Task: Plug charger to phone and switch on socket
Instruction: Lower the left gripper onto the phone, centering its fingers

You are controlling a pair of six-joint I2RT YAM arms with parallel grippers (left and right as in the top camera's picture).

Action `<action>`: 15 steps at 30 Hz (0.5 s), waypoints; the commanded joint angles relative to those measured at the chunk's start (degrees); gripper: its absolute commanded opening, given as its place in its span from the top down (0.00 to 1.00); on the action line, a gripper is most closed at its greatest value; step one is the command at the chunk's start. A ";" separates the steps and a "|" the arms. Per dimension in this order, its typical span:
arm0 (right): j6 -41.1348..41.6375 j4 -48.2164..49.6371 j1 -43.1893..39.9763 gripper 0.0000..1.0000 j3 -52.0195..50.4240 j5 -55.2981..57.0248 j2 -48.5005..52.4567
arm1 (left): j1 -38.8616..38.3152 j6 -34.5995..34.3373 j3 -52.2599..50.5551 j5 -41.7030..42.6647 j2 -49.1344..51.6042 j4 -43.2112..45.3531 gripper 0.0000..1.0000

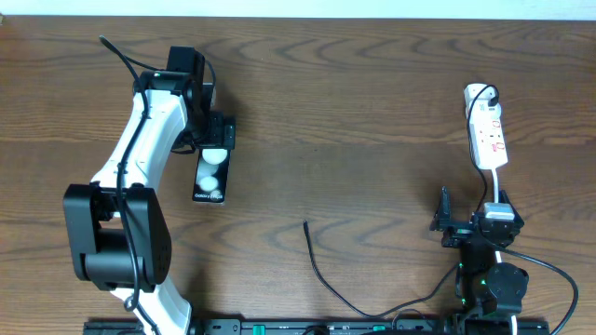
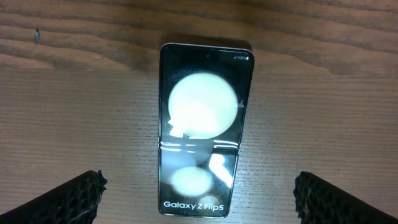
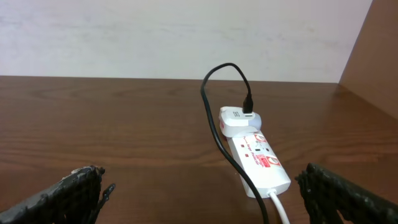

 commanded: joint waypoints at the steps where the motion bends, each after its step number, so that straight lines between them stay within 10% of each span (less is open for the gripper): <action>1: -0.46 -0.24 -0.33 0.01 -0.09 -0.15 -0.31 | 0.24 -0.92 -1.75 -0.55 0.72 0.37 0.02; 15: -0.46 -0.24 -0.33 0.01 -0.09 -0.15 -0.31 | 0.24 -0.92 -8.90 -0.55 0.76 7.43 0.02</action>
